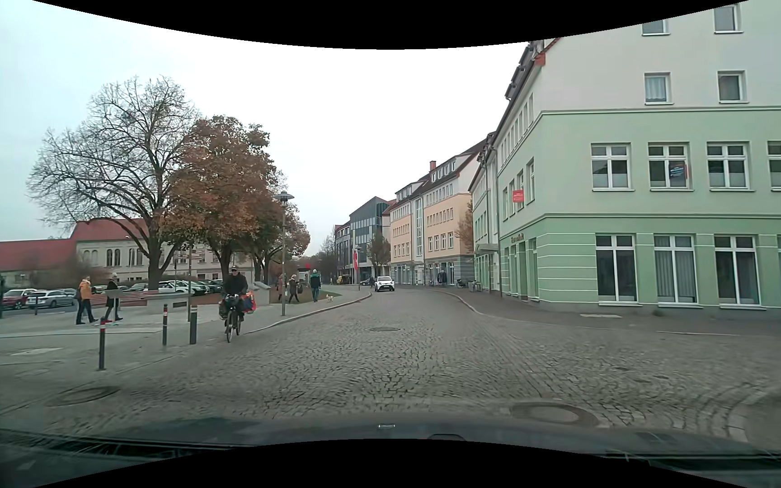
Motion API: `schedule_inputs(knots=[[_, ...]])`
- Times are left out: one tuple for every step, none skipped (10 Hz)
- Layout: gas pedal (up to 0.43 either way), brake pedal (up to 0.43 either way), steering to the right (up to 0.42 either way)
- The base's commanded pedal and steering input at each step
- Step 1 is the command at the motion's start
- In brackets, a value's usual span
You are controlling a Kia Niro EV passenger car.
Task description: Follow the waypoints while adhering to traffic rules and regulations
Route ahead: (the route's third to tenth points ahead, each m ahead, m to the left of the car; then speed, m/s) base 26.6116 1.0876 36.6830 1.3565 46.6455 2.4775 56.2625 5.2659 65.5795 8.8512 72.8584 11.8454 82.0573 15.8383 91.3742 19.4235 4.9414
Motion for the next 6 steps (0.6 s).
schedule_inputs(knots=[[0.087,0.0,0.054],[0.087,0.0,0.046],[0.098,0.0,0.039],[0.098,0.0,0.033],[0.098,0.0,0.028],[0.098,0.0,0.02]])
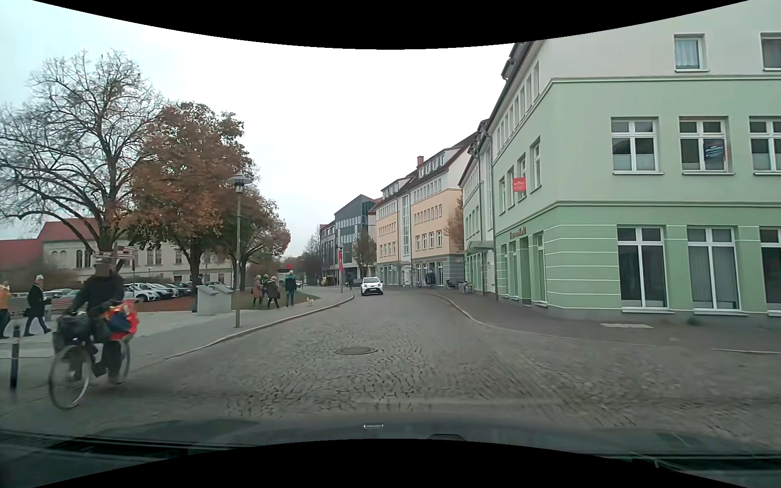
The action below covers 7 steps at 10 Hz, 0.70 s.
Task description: Follow the waypoints while adhering to traffic rules and regulations
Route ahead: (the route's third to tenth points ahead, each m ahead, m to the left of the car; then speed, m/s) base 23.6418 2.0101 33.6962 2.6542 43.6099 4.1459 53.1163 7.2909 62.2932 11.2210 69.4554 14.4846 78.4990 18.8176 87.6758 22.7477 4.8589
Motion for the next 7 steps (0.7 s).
schedule_inputs(knots=[[0.098,0.0,0.015],[0.098,0.0,0.012],[0.098,0.0,0.01],[0.098,0.0,0.016],[0.087,0.0,0.021],[0.087,0.0,0.025],[0.087,0.0,0.025]])
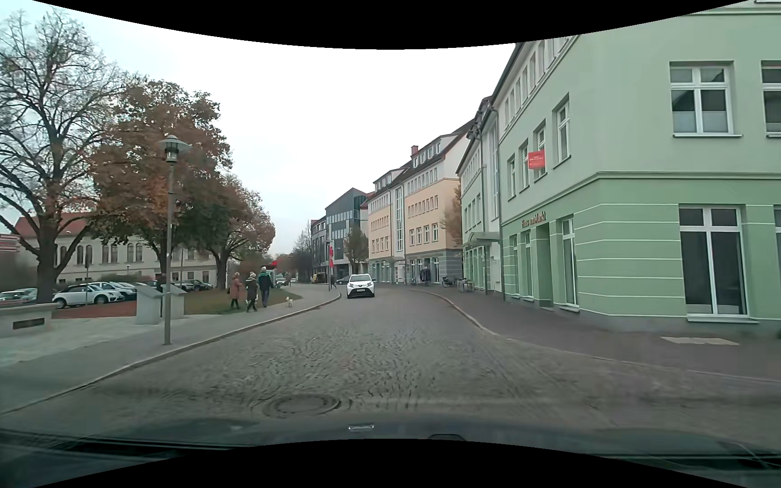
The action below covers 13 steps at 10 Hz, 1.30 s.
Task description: Follow the waypoints while adhering to traffic rules and regulations
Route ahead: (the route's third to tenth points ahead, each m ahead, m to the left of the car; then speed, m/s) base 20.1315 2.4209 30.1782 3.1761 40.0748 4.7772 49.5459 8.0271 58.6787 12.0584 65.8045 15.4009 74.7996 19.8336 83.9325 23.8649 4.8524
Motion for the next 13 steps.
schedule_inputs(knots=[[0.087,0.0,0.024],[0.098,0.0,0.023],[0.098,0.0,0.023],[0.11,0.0,0.024],[0.11,0.0,0.023],[0.098,0.0,0.022],[0.098,0.0,0.02],[0.098,0.0,0.016],[0.11,0.0,0.014],[0.11,0.0,0.013],[0.11,0.0,0.012],[0.11,0.0,0.011],[0.11,0.0,0.011]])
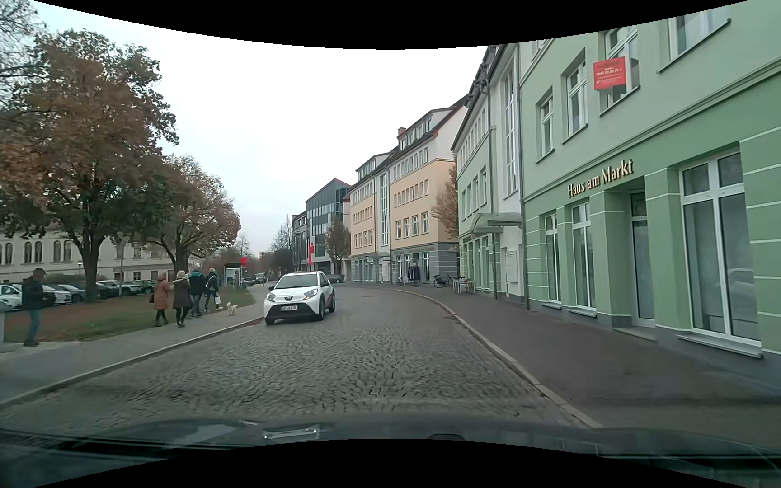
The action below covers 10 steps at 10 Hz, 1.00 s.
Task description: Follow the waypoints while adhering to traffic rules and regulations
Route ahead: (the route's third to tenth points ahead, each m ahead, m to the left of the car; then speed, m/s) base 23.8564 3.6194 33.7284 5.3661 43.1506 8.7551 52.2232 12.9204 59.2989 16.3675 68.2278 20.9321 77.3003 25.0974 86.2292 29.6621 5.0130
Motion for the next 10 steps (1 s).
schedule_inputs(knots=[[0.11,0.0,0.009],[0.11,0.0,0.008],[0.11,0.0,0.007],[0.11,0.0,0.006],[0.11,0.0,0.005],[0.11,0.0,0.003],[0.11,0.0,0.002],[0.11,0.0,0.0],[0.11,0.0,-0.003],[0.11,0.0,-0.007]])
